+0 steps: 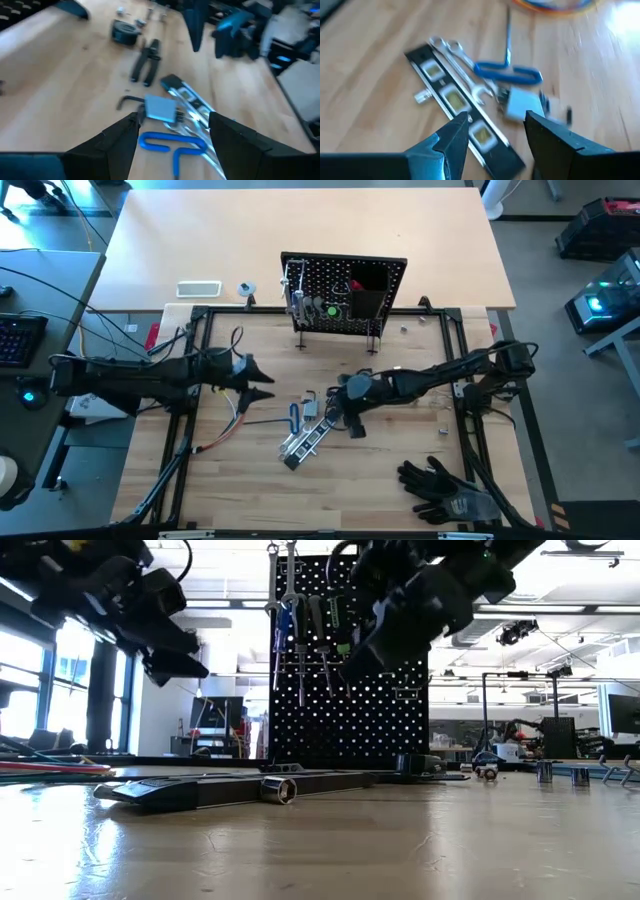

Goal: Hang tools onto peg board
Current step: Put the spirit level into the black bin on the peg board

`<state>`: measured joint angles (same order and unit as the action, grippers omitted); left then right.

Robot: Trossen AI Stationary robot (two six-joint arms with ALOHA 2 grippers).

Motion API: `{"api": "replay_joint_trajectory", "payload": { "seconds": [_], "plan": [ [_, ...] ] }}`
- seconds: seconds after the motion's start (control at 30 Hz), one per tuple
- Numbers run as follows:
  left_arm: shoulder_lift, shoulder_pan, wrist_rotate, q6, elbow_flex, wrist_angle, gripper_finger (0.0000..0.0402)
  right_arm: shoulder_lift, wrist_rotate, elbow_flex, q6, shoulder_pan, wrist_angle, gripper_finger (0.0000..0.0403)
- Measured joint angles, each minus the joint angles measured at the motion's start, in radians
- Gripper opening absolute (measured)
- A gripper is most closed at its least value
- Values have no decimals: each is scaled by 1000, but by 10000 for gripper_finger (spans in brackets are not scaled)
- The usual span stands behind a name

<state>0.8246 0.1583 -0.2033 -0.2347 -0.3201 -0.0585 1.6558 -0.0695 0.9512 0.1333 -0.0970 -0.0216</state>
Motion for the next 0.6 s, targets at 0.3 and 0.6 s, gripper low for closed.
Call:
{"api": "replay_joint_trajectory", "payload": {
  "seconds": [0.3, 0.6],
  "plan": [
    [120, -158, 37, -77, 78, -222, 232, 94, -63, 4, 100, -35, -71, 188],
    [290, -229, 87, -127, 78, -384, 232, 201, -40, 67, 246, -24, -25, 188]
  ]
}}
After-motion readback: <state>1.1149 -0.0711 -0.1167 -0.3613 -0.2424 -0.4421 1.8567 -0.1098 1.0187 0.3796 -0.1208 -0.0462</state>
